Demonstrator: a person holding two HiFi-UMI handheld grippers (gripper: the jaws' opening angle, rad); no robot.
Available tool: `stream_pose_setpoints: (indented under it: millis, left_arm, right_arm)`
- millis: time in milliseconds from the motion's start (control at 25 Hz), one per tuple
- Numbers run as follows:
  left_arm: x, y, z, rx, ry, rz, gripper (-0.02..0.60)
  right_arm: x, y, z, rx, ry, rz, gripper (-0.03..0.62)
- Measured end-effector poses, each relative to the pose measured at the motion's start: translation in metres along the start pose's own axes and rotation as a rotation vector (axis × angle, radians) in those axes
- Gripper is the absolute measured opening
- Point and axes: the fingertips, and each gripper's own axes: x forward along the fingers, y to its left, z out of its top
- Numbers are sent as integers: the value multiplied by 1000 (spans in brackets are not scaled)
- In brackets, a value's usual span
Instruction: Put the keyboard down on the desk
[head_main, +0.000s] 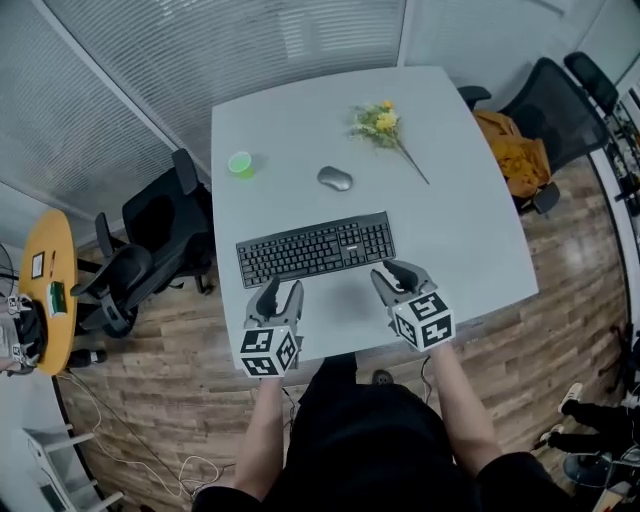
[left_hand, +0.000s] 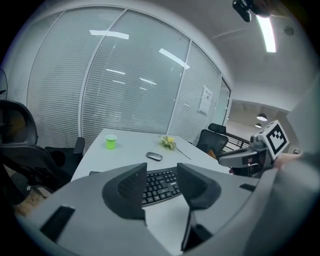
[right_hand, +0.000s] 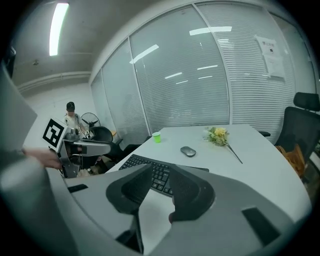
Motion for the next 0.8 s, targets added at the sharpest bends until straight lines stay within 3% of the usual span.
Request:
stream_pose_setpoints:
  millis: [200,560,800]
  left_arm:
    - [-26,-55,-12,12,-28,-12,145]
    - [-90,-146,-31,1,-100,-2,132]
    - [-135,-172,-36,-2,-142,28,106]
  right_arm:
    - [-50,10,-19,-7,-40,14,66]
    - [-141,41,-42,-65,-114,88,58]
    - [-178,68,-45,-81,-162,135,46]
